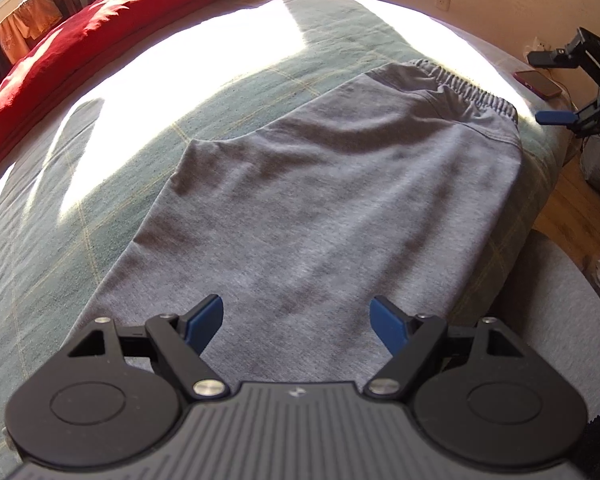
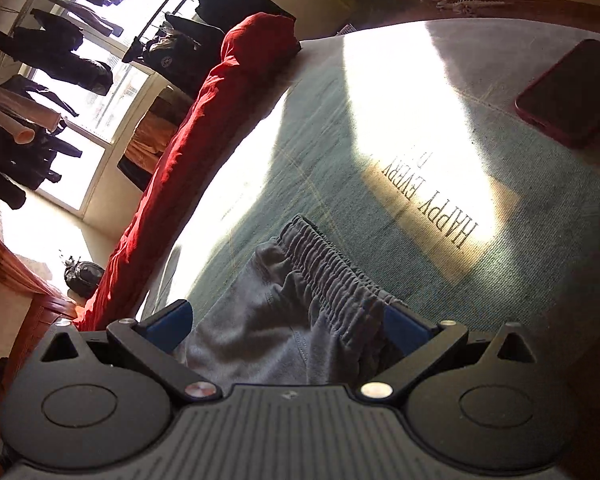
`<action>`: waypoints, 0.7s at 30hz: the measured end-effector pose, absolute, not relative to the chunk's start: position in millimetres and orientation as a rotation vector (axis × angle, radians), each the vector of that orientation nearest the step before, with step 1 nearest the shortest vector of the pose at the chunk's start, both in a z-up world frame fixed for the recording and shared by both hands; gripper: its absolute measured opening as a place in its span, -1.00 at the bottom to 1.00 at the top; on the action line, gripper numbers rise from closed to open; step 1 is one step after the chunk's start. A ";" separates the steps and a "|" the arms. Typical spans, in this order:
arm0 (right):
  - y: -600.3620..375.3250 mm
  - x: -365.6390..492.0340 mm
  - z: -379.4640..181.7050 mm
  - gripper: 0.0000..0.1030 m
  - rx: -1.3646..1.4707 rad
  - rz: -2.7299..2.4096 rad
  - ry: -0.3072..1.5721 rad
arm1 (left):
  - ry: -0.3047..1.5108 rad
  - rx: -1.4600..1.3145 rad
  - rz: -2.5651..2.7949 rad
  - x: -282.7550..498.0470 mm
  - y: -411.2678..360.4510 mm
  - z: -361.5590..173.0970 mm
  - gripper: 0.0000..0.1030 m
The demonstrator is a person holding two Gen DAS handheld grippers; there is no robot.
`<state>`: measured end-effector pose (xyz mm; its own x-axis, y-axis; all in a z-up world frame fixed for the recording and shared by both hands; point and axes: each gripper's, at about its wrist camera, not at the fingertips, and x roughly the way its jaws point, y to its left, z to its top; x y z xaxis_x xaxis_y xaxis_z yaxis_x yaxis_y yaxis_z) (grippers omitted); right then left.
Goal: Fold clothes
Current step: 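Roll the right tool and close it on the waistband edge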
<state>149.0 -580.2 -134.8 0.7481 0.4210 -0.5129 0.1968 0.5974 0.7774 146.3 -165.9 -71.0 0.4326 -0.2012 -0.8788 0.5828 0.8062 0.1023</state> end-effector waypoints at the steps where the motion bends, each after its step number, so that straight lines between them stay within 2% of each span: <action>1: -582.6 148.9 -143.2 1.00 0.983 0.149 0.752 | 1.014 0.429 -0.506 146.5 -167.1 -71.0 0.56; 6: -584.3 155.8 -179.4 0.89 1.128 0.192 0.801 | 1.026 0.446 -0.504 147.7 -171.5 -72.5 0.56; 11: -575.9 178.1 -205.3 0.87 1.192 0.200 0.844 | 1.039 0.452 -0.501 151.2 -174.6 -74.4 0.56; 21: -582.6 207.2 -204.6 0.88 1.202 0.228 0.807 | 1.040 0.468 -0.516 156.7 -181.4 -75.0 0.56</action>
<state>207.2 -582.6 -204.6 0.7072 0.5587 -0.4333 0.2492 0.3765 0.8923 156.7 -181.4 -75.0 0.4098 -0.1785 -0.8945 0.6046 0.7874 0.1199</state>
